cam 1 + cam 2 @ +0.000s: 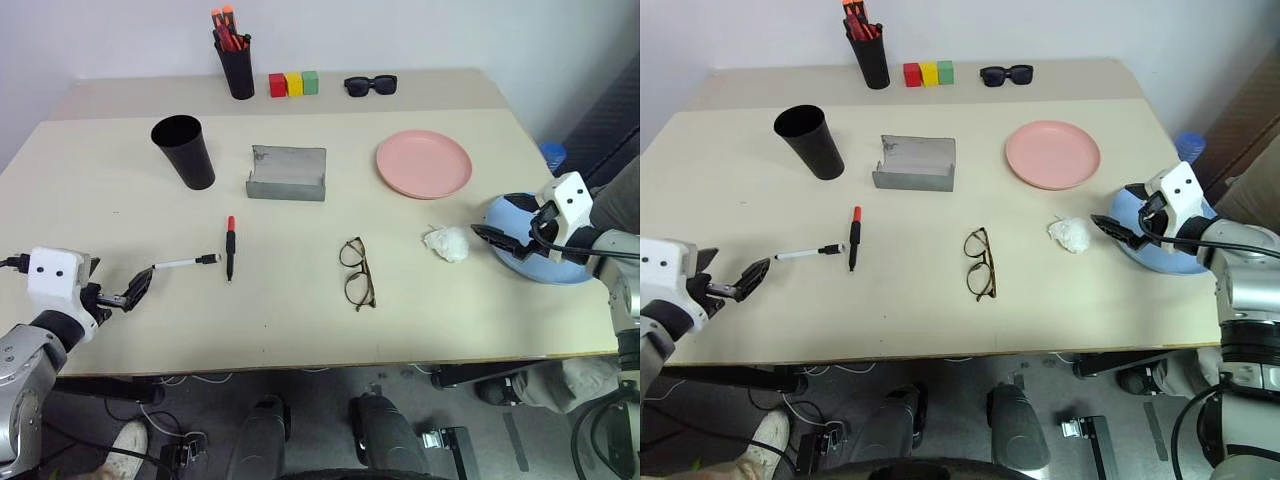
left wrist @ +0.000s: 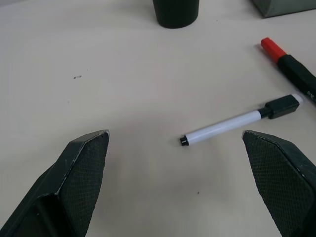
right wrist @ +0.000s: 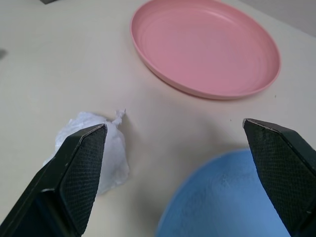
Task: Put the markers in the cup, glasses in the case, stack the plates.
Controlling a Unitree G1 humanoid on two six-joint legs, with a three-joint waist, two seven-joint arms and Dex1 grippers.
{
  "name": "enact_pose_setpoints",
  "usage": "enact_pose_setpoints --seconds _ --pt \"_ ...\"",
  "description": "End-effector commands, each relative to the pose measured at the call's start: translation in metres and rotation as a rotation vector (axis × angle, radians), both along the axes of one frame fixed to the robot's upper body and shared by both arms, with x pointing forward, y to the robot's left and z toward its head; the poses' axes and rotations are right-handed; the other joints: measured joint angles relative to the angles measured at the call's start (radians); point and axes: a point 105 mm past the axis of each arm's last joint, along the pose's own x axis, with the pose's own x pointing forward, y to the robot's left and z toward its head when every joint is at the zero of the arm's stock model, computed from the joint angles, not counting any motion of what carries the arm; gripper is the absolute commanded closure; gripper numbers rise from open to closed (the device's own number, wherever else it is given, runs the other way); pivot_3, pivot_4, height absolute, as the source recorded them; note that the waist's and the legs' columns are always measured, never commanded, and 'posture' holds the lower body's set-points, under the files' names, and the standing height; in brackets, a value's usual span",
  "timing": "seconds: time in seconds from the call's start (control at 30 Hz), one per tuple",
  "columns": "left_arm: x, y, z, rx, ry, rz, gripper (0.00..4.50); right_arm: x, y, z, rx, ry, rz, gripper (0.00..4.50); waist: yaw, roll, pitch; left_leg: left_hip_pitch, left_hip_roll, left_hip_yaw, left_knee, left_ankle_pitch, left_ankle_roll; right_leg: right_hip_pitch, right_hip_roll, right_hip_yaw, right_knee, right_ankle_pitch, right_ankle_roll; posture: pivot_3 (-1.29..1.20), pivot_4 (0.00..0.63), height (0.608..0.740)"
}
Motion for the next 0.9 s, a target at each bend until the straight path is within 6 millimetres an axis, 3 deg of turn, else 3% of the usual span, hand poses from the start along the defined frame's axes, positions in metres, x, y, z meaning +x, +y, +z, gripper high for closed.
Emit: enact_pose_setpoints --seconds 0.03,0.4,0.63,0.77,0.9 --pt "0.004 -0.002 0.006 0.02 -0.027 -0.008 0.06 0.003 0.013 0.019 0.009 -0.071 0.036 0.0 0.001 0.0 0.0 0.0 0.0 0.0 0.0 0.0 0.0 0.0 0.0 0.0 0.0 0.0 0.001 0.0 0.15 0.74" --pt "0.014 -0.01 0.003 0.055 0.051 -0.119 0.06 0.003 0.043 0.018 0.038 -0.09 0.088 0.0 0.0 0.0 0.0 0.0 0.0 0.0 0.0 0.0 0.0 0.0 0.0 0.0 0.0 0.0 0.001 0.0 0.15 0.74" --pt "0.041 -0.033 -0.016 0.143 0.292 -0.459 0.06 -0.003 0.077 0.024 0.082 -0.122 0.163 0.0 0.004 0.0 0.0 0.0 -0.001 0.0 0.0 0.0 0.0 0.0 0.0 0.0 0.0 -0.001 -0.001 0.0 0.15 0.74" --pt "0.066 -0.04 -0.018 0.205 0.377 -0.601 0.06 -0.02 0.097 0.031 0.105 -0.116 0.241 0.0 0.003 0.0 0.0 -0.001 0.0 0.0 -0.001 0.0 0.0 -0.002 0.001 -0.001 0.0 0.001 0.001 0.0 0.15 0.74" --pt "0.075 -0.041 -0.026 0.268 0.475 -0.696 0.06 -0.05 0.119 0.031 0.12 -0.027 0.398 0.0 -0.001 0.001 0.0 -0.002 0.0 0.0 -0.002 0.0 0.001 -0.002 0.0 -0.001 0.001 0.001 0.002 0.0 0.15 0.74"
